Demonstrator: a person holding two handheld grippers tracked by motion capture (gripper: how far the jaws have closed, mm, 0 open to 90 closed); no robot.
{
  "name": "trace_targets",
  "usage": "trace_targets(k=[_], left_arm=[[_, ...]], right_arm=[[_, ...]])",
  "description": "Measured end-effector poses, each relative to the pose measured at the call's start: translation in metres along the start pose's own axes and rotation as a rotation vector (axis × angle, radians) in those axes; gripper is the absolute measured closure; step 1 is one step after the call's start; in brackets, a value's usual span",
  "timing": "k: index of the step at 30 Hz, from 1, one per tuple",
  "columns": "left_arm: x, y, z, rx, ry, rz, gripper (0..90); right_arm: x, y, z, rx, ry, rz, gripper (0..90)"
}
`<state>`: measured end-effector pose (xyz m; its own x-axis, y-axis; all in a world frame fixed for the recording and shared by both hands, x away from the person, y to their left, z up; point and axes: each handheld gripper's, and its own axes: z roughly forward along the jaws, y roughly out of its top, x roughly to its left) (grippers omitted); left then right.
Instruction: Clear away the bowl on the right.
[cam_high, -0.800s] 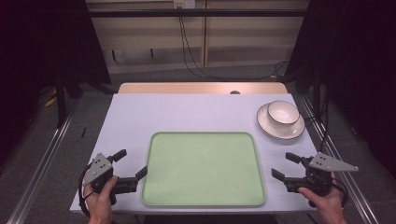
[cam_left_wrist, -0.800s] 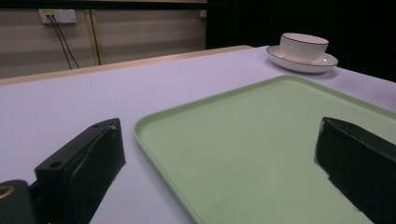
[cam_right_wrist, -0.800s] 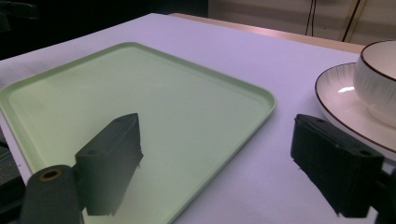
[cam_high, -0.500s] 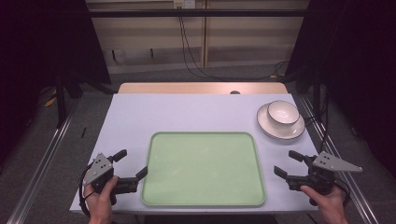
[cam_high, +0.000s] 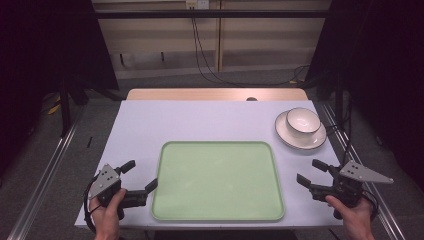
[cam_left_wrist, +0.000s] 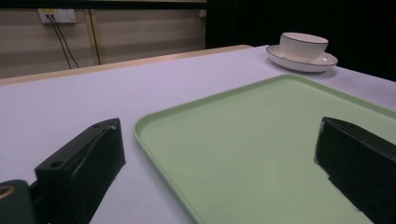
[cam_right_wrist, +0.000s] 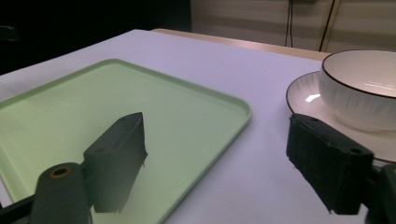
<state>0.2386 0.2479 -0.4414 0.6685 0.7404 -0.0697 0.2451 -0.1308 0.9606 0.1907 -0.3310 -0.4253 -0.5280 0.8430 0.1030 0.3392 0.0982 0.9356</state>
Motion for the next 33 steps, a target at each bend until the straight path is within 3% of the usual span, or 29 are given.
trace_targets(k=[7, 11, 18, 24, 26, 31, 33], left_arm=[[0.0, 0.0, 0.0, -0.003, 0.001, -0.001, 1.7], [0.0, 0.0, 0.001, 0.0, 0.002, -0.003, 1.7], [0.0, 0.0, 0.001, 0.0, 0.002, -0.003, 1.7], [0.0, -0.001, 0.002, 0.0, -0.001, -0.003, 1.7], [0.0, -0.001, 0.002, 0.006, 0.006, -0.002, 1.7], [-0.001, -0.001, 0.003, 0.012, 0.006, 0.003, 1.7], [-0.001, -0.001, 0.004, 0.012, 0.001, 0.001, 1.7]], right_arm=[[-0.013, 0.003, -0.001, 0.013, -0.044, 0.02, 5.6], [-0.018, 0.006, 0.003, 0.023, -0.05, 0.025, 4.3], [-0.03, 0.01, 0.01, 0.051, -0.063, 0.05, 6.8], [-0.041, 0.015, 0.011, 0.09, -0.046, 0.017, 14.8], [-0.045, 0.017, 0.013, 0.098, -0.044, 0.027, 13.6], [-0.06, 0.021, 0.02, 0.133, -0.038, 0.029, 16.0], [-0.069, 0.022, 0.024, 0.143, -0.048, 0.051, 16.2]])
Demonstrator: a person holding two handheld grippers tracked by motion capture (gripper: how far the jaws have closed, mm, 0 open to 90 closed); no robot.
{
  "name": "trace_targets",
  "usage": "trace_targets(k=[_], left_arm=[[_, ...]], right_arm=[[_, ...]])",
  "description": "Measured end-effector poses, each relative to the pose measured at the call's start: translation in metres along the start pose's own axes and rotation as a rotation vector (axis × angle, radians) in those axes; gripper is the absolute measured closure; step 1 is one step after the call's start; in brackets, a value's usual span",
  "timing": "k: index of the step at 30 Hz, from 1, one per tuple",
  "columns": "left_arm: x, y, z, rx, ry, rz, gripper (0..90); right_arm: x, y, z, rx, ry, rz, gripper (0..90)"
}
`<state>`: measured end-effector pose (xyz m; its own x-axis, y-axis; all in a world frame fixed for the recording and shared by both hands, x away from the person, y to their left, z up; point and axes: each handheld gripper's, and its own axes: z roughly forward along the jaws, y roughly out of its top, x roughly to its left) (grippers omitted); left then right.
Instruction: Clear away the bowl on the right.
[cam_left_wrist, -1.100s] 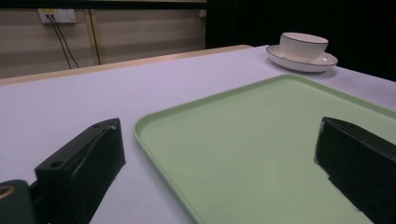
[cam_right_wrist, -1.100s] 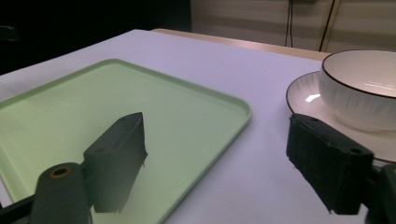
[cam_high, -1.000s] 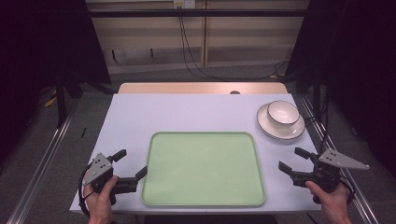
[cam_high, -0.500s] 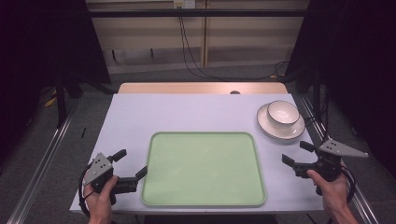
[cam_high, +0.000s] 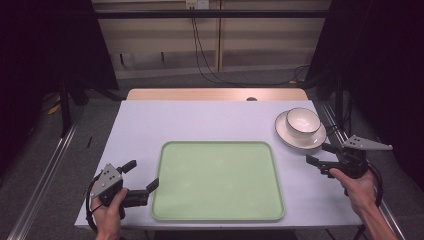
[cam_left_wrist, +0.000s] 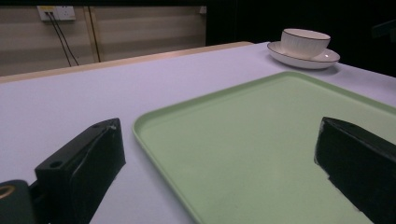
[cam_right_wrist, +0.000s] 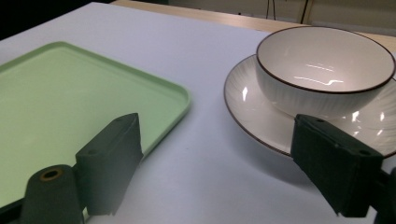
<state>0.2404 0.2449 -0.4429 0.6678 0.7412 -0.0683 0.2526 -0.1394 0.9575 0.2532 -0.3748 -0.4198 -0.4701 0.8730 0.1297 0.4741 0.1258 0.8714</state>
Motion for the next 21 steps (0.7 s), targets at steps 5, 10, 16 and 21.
trace_targets(k=[5, 10, 16, 21], left_arm=[[0.001, 0.0, 0.001, -0.002, -0.001, -0.004, 1.7], [0.0, 0.0, 0.001, 0.0, 0.003, -0.003, 1.7], [0.0, 0.0, 0.002, 0.006, -0.003, 0.005, 1.7], [0.0, 0.0, 0.002, 0.004, -0.001, 0.003, 1.7]], right_arm=[[-0.008, 0.002, 0.005, 0.023, -0.017, -0.01, 18.1], [-0.02, 0.01, 0.012, 0.052, -0.014, -0.022, 19.0], [-0.03, 0.018, 0.02, 0.072, -0.038, -0.034, 20.9], [-0.047, 0.027, 0.03, 0.097, -0.066, -0.03, 21.9]])
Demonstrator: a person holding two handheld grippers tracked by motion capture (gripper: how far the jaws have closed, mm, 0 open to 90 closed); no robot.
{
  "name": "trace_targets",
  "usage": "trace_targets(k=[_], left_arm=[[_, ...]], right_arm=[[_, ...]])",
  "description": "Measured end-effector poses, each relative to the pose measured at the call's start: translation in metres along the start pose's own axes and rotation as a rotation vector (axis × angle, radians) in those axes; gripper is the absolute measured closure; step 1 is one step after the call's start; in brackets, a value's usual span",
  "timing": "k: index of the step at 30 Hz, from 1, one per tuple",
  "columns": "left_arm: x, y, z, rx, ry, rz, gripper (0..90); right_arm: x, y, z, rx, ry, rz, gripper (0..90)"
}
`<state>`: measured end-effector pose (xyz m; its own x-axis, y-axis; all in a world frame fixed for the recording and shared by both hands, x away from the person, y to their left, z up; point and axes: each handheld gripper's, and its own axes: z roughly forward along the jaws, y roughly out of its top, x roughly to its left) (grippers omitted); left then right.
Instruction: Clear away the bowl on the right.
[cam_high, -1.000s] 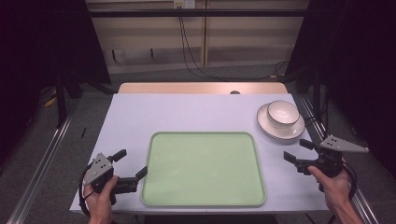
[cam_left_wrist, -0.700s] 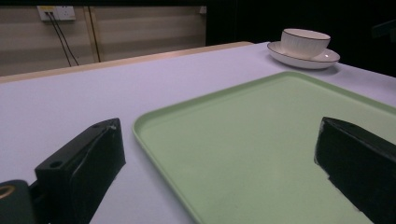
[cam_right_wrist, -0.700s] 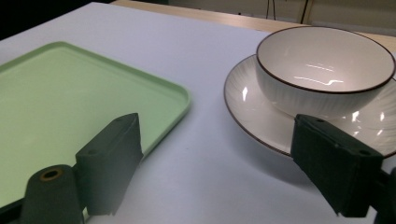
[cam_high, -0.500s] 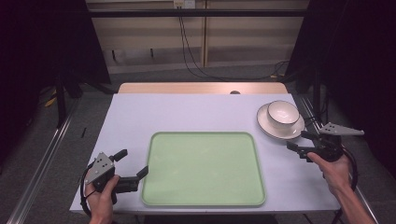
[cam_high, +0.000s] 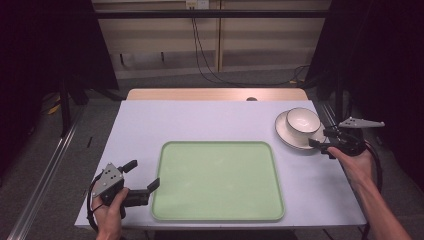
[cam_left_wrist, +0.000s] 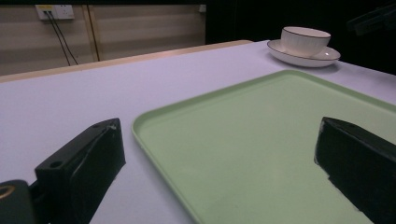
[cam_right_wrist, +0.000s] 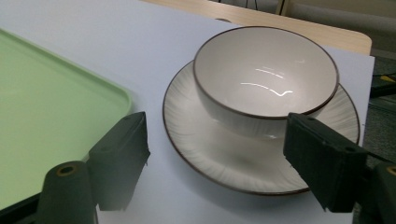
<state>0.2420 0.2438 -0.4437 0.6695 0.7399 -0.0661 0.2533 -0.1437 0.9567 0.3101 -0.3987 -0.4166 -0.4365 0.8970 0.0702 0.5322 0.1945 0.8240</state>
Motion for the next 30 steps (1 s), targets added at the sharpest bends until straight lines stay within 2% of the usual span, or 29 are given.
trace_targets(k=[3, 5, 6, 7, 8, 11, 14, 15, 18, 21, 25, 28, 30], left_arm=[[0.001, 0.0, -0.001, -0.003, 0.005, -0.003, 1.7], [0.0, 0.0, -0.001, -0.003, 0.004, -0.003, 1.7], [0.0, 0.0, -0.001, -0.004, -0.003, -0.002, 1.7], [0.0, 0.0, -0.001, -0.004, -0.004, -0.002, 1.7], [0.0, 0.0, 0.0, -0.003, 0.001, -0.005, 1.7], [0.001, 0.0, -0.001, -0.003, 0.004, -0.004, 1.7], [0.001, 0.0, -0.001, -0.002, 0.004, -0.002, 1.7], [0.001, 0.0, -0.001, -0.002, 0.003, -0.003, 1.7], [0.001, 0.0, -0.001, -0.001, 0.002, -0.005, 1.7], [0.001, 0.0, -0.001, -0.001, 0.002, -0.003, 1.7], [0.001, 0.0, 0.0, 0.001, 0.0, -0.004, 1.7], [0.001, 0.0, 0.0, 0.002, 0.001, 0.001, 1.7], [0.001, 0.0, 0.0, 0.001, 0.001, -0.005, 1.7]], right_arm=[[-0.006, 0.007, 0.005, 0.032, -0.026, -0.025, 22.1], [-0.009, 0.009, 0.007, 0.024, -0.025, -0.014, 22.0], [-0.012, 0.011, 0.009, 0.01, -0.016, 0.009, 21.8], [-0.014, 0.013, 0.011, 0.014, -0.016, 0.004, 21.8], [-0.016, 0.019, 0.017, 0.039, -0.022, -0.007, 21.9], [-0.02, 0.028, 0.024, 0.058, -0.033, -0.021, 24.1], [-0.023, 0.034, 0.027, 0.059, -0.035, -0.017, 25.3], [-0.026, 0.038, 0.032, 0.081, -0.043, -0.01, 26.9], [-0.03, 0.04, 0.036, 0.111, -0.056, 0.008, 29.3], [-0.037, 0.041, 0.041, 0.134, -0.092, 0.034, 29.7], [-0.049, 0.042, 0.049, 0.177, -0.135, 0.041, 29.5], [-0.051, 0.042, 0.051, 0.188, -0.136, 0.055, 29.1], [-0.055, 0.041, 0.055, 0.217, -0.14, 0.065, 29.0]])
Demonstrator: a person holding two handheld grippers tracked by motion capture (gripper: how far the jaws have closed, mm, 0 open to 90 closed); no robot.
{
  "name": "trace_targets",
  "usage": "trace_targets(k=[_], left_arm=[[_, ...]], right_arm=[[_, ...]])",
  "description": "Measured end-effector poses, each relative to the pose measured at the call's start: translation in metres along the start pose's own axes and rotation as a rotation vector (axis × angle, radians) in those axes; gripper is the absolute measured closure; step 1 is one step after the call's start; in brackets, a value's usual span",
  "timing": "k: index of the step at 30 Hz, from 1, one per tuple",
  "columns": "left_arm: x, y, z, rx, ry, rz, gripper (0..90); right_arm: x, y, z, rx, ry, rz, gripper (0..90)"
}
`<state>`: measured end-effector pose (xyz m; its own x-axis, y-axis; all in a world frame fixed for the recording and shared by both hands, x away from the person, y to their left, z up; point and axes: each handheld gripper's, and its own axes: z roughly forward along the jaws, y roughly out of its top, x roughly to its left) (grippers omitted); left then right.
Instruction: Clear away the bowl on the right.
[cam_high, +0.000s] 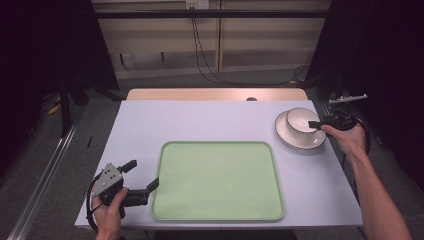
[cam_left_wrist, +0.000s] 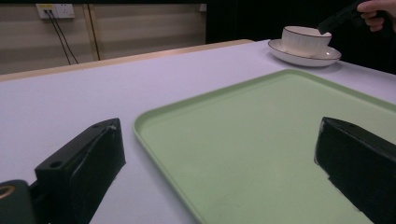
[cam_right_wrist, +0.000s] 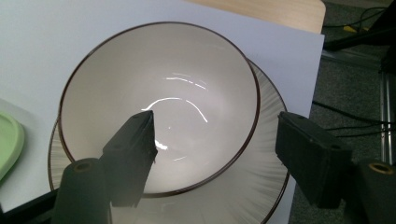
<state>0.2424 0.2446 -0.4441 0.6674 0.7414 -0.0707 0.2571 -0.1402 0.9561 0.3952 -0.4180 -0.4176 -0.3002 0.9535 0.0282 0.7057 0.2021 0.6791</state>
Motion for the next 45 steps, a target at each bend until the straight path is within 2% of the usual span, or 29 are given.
trace_targets(k=[8, 11, 13, 14, 16, 17, 18, 19, 21, 23, 26, 28, 29, 30, 31, 35, 38, 45], left_arm=[[0.0, 0.0, 0.0, 0.001, -0.007, 0.0, 1.7], [0.001, 0.0, 0.0, 0.001, 0.003, 0.0, 1.7], [0.001, 0.0, 0.0, 0.0, 0.003, -0.002, 1.7], [0.001, 0.0, 0.0, 0.0, 0.003, -0.002, 1.7], [0.001, 0.0, 0.0, 0.0, 0.003, -0.002, 1.7], [0.001, 0.0, 0.0, 0.001, -0.003, -0.002, 1.7], [0.001, 0.0, 0.0, 0.001, -0.003, -0.002, 1.7], [0.001, 0.0, 0.0, 0.002, 0.008, 0.0, 1.7], [0.001, 0.0, 0.0, 0.003, 0.009, 0.002, 1.7], [0.001, 0.0, 0.0, 0.002, 0.008, -0.002, 1.7], [0.0, 0.0, 0.0, 0.002, 0.007, 0.0, 1.7], [0.001, 0.0, 0.0, 0.004, 0.003, 0.001, 1.7], [0.001, 0.0, 0.0, 0.004, 0.003, 0.001, 1.7], [0.001, 0.0, 0.0, 0.005, 0.006, 0.003, 1.7], [0.001, 0.0, 0.0, 0.006, 0.005, 0.005, 1.7], [0.0, 0.0, 0.0, 0.006, 0.002, -0.001, 1.7], [0.001, 0.0, 0.0, 0.002, 0.005, -0.001, 1.7], [-0.001, 0.0, 0.002, 0.008, 0.003, -0.003, 1.7]], right_arm=[[-0.003, 0.0, 0.011, 0.022, -0.008, 0.015, 36.4], [-0.004, -0.001, 0.017, 0.031, -0.002, 0.024, 41.8], [-0.004, -0.005, 0.022, 0.04, -0.007, 0.034, 49.0], [-0.004, -0.005, 0.022, 0.04, -0.007, 0.034, 49.0], [-0.005, -0.007, 0.024, 0.047, 0.009, 0.059, 53.5], [-0.007, -0.008, 0.025, 0.046, -0.004, 0.066, 57.7], [-0.007, -0.008, 0.025, 0.046, -0.004, 0.066, 57.7], [-0.008, -0.008, 0.026, 0.054, 0.011, 0.092, 58.7], [-0.008, -0.007, 0.026, 0.061, 0.007, 0.093, 59.2], [-0.008, -0.005, 0.026, 0.09, 0.013, 0.109, 61.7], [-0.009, -0.005, 0.027, 0.091, 0.016, 0.109, 63.5], [-0.007, -0.004, 0.028, 0.093, 0.007, 0.124, 68.8], [-0.008, -0.004, 0.029, 0.088, 0.003, 0.105, 70.8], [-0.008, -0.004, 0.029, 0.088, 0.003, 0.105, 70.8], [-0.007, -0.003, 0.03, 0.091, -0.002, 0.111, 75.3], [-0.004, -0.001, 0.033, 0.093, 0.006, 0.123, 82.4], [-0.003, 0.0, 0.034, 0.097, 0.023, 0.119, 82.3], [0.0, 0.001, 0.035, 0.1, 0.021, 0.13, 83.2]])
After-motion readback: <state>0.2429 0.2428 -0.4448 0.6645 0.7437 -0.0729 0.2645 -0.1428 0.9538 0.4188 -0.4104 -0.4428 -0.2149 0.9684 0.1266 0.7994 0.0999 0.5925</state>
